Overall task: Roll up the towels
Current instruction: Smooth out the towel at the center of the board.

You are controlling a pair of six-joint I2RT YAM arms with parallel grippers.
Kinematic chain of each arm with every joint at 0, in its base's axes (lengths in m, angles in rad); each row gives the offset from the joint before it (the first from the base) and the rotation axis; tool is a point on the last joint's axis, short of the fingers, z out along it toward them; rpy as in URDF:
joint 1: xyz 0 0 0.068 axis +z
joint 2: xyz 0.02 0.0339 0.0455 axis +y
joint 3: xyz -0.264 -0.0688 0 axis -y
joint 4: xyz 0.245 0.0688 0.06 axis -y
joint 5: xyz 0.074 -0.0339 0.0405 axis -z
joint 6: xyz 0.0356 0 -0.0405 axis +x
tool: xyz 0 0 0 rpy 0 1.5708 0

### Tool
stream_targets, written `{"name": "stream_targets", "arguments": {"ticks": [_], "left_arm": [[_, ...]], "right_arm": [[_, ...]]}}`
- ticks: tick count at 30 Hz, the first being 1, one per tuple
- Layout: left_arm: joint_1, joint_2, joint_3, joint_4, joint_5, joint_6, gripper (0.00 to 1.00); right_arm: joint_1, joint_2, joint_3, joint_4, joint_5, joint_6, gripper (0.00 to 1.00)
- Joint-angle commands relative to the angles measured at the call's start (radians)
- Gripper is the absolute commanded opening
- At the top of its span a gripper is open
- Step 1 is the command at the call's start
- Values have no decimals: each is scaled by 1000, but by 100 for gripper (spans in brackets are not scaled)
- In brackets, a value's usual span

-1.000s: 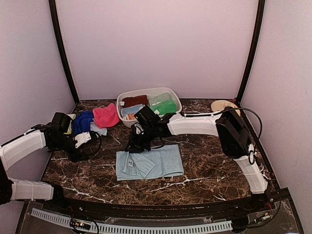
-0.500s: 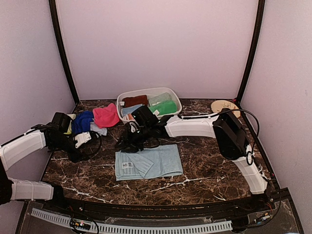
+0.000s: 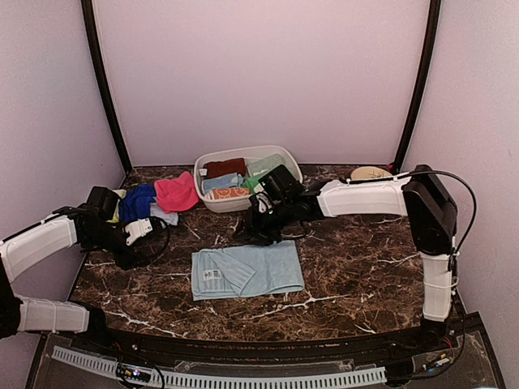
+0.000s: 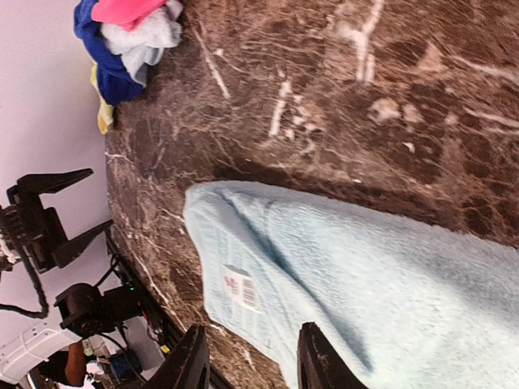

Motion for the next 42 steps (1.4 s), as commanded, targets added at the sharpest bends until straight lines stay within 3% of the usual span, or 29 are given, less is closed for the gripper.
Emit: {"name": "stream_targets", "arguments": {"ticks": [1,9,22,36,42], "left_arm": [[4,4,3,3,16,-11,66],[4,-5,6,-2,15,-11,66],[4,-15,3,2,-2,-8,66],[3,-4,27,5,14,-29,66],[4,11,66,-9,57,-55,66]], "right_arm": [[19,-32,-111,-37,48,-61,38],[44,-39,-190,-12,45,-59,38],[85,-24,-160,84,-11,4,37],[194,119,94,61,-61,6,37],[197,139,123,28,-95,-25,41]]}}
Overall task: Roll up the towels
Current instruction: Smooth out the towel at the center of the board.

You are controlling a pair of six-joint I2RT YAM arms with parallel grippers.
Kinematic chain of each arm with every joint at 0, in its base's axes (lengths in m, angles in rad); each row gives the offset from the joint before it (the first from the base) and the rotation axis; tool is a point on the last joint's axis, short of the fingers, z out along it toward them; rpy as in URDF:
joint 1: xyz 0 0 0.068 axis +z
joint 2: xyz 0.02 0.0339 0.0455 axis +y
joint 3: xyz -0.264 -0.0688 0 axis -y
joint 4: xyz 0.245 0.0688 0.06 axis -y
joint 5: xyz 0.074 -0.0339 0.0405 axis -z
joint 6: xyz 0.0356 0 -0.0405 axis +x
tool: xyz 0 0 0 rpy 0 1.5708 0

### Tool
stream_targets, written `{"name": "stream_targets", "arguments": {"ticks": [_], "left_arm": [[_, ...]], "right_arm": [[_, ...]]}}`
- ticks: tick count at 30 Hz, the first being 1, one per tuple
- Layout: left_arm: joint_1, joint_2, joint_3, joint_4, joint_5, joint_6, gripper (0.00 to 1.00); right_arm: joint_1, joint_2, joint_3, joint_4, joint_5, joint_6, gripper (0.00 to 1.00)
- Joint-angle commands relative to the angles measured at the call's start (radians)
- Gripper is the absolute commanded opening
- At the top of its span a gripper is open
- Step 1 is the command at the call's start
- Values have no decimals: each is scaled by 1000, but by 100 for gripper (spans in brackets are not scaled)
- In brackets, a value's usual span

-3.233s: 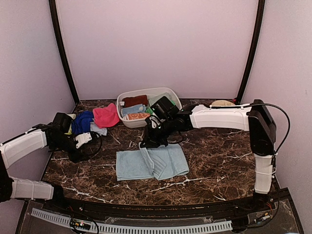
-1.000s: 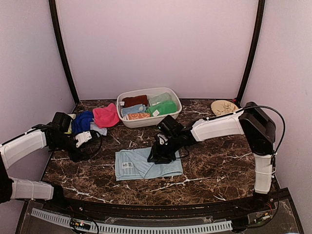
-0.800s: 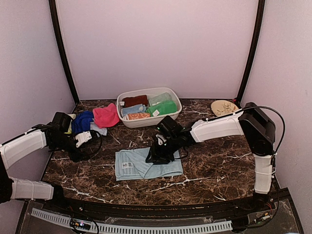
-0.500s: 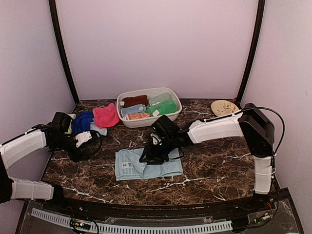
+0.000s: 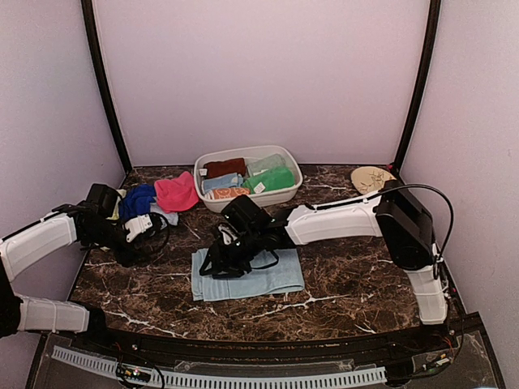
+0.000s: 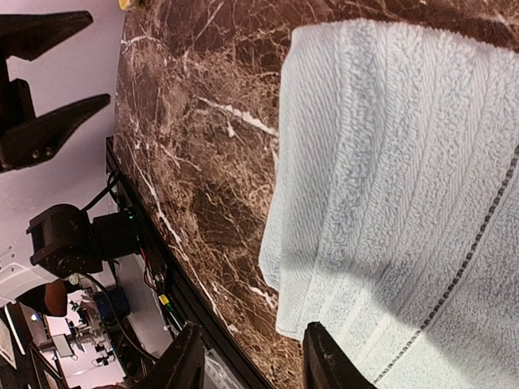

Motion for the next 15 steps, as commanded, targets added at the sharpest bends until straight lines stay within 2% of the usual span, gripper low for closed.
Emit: {"name": "stream_targets", "arguments": {"ticks": [1,7,11,12,15], "left_arm": [[4,11,67,-14,64,-44,66],[-23,86,158,76,187,-222,66],[-206,201,229,105,133,-331,67],[-248,229,237,120,128,-351,70],[-334,322,263,168,115,-403,72]], "right_arm": [[0,1,38,-46,-25,-45,41],[-95,-159,-58,-47,23,-66,37],[-167,-257,-153,-85,80,-98,34],[-183,-274,-176,-104,99,-111,34],[-230,-327,-268,-95,130,-122,33]]}}
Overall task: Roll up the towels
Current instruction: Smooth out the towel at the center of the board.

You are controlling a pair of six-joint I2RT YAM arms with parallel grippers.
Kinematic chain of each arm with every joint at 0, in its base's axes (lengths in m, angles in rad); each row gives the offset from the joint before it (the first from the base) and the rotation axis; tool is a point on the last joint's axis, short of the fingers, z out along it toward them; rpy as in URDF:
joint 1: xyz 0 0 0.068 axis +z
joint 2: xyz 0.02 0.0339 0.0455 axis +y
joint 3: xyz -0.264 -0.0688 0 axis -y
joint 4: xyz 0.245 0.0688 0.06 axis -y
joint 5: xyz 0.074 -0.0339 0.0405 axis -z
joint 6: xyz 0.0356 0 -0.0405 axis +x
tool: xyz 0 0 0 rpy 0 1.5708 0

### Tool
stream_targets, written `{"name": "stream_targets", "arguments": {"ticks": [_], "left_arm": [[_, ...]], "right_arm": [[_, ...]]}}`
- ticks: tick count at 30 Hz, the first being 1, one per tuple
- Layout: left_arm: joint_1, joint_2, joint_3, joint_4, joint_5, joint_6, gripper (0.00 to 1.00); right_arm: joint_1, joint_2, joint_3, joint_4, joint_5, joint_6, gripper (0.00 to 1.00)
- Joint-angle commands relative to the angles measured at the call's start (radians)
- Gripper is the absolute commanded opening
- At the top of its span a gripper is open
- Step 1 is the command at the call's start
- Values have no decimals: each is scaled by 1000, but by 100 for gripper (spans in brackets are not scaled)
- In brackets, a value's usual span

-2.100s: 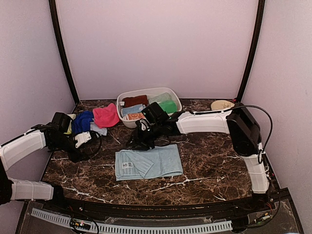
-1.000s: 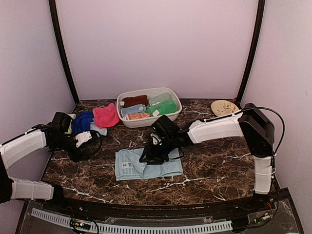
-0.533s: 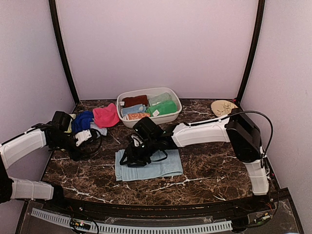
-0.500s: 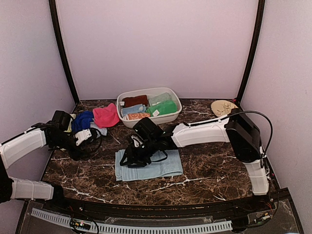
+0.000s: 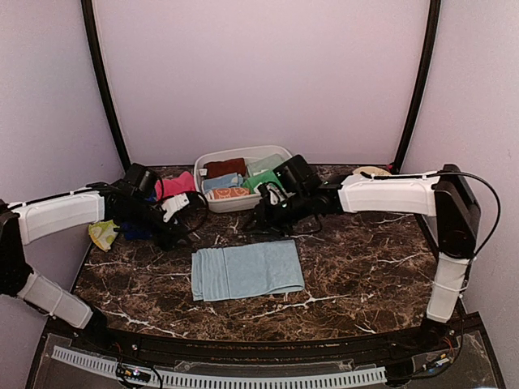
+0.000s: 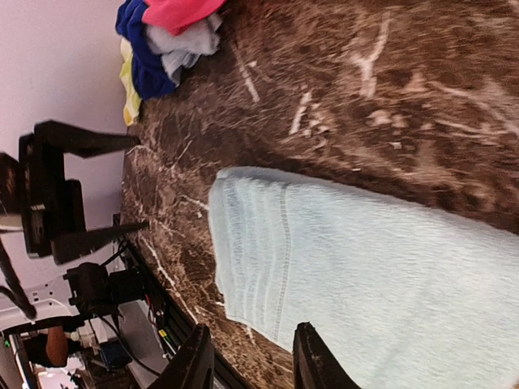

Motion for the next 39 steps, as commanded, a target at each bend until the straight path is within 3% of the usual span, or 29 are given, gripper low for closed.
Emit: {"name": "stream_targets", "arguments": {"ticks": [1,11,18,25,34,39], "left_arm": [[-113,117,43,67,-24,-133,72],[-187,300,83,186,-95,-144,66],[-184,318,-23,246,-330,-55,60],[-183,306,-116,363,-447,-1,59],[-164,305,-82,513,-623,78,77],[-160,168,0,391,-556,63,85]], "right_arm": [[-57,-78,-129,-4,81,-44,33],[-96,-50,-265,112,85,-57,19],[-108,2,-333,177,64,-48,12],[-109,46,-457,330,29,43,8],[-53,-10,-542,430,41,115,8],[-42,-115,-526,360,71,91,11]]}}
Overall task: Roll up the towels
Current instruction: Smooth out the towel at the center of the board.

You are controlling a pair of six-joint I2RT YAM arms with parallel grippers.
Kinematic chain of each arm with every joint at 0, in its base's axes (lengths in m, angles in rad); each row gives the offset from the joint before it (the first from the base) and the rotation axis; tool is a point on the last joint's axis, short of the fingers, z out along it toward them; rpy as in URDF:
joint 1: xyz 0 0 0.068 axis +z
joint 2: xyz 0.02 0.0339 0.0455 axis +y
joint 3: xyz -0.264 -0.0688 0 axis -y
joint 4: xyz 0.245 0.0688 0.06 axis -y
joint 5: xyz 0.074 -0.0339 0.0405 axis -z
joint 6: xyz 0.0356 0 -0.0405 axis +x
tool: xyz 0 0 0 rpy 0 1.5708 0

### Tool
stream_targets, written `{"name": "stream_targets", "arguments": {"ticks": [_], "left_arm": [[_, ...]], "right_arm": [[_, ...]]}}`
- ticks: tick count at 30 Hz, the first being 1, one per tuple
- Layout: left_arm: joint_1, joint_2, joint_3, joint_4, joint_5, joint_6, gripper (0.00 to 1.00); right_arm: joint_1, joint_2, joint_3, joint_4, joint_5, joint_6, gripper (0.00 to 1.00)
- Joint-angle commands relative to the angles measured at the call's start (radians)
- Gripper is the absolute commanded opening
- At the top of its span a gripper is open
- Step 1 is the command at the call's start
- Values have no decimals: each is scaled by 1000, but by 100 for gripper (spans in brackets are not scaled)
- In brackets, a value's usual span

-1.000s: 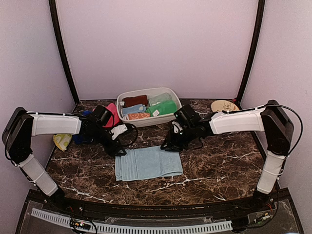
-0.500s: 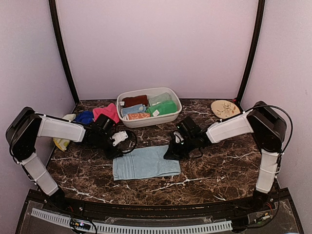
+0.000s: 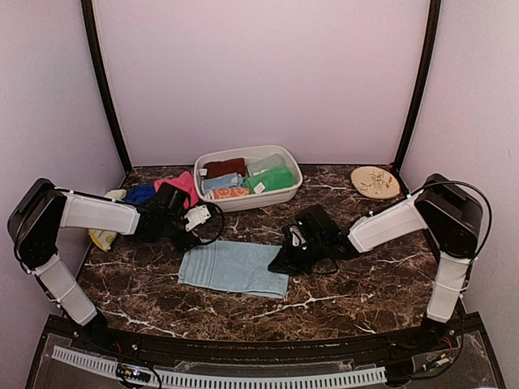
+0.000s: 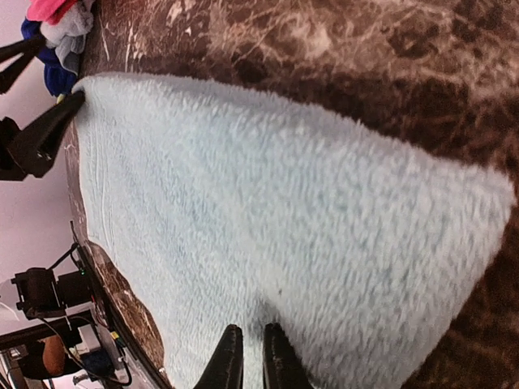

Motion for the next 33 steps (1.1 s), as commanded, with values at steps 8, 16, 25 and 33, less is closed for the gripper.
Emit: {"name": "stream_targets", "arguments": {"ticks": [8,16,25,33], "left_arm": [[6,-241,76,-405,367,-51,96],[4,-105,-61,-299,260,-42,91],[5,17,-92,-142,23,13,89],[5,-57,-65,-133,50,53,90]], "right_arm": [[20,24,133,-57,-42,-12,12],[114,54,18,107,-128,33,9],[141,52,-90,139,-72,26,9],[90,-74,11,30,-64,-68,13]]}}
